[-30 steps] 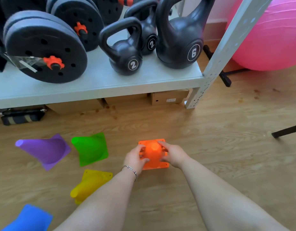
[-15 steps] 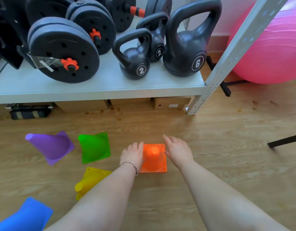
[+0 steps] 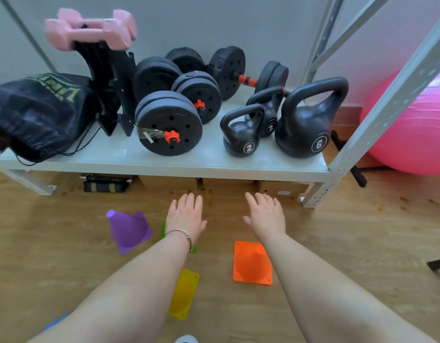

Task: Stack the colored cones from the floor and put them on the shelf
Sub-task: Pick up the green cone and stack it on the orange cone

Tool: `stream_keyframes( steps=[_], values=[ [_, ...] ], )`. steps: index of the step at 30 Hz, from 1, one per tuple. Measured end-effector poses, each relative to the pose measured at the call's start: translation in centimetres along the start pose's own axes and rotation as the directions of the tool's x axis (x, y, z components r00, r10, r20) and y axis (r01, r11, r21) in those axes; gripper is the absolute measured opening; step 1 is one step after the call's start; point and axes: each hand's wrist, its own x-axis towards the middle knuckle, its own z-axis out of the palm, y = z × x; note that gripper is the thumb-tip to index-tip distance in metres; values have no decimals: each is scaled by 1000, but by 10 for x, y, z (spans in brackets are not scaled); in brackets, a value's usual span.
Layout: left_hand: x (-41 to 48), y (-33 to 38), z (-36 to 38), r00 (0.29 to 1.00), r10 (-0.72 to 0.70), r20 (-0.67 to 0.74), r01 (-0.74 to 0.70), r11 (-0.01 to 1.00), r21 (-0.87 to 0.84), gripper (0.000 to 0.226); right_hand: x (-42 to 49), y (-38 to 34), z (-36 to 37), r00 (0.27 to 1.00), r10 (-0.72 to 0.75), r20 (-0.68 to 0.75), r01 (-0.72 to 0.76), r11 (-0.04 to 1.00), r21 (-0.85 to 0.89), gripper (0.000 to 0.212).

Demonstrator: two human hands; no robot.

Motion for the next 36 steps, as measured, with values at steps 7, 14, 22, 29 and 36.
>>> stream_keyframes(
  steps=[7,14,22,29,36],
  values=[
    [3,-74,-31,989,-138,-51,138,990,-3,68,29,-70,-15,993,-110,-35,112,993,31,66],
    [-33,-149,14,993,-118,30,116,991,59,71,31,-105,7,990,-140,35,140,990,17,67],
    [-34,-150,92,981,-113,158,125,990,-65,76,34,-125,67,966,-132,224,128,991,34,67],
    [-11,-149,140,961,-99,257,127,987,-94,71,54,-150,114,910,-193,368,181,981,67,59],
    [6,-146,160,883,-12,470,76,990,-119,79,70,-170,134,832,-218,510,199,976,93,71]
  ],
)
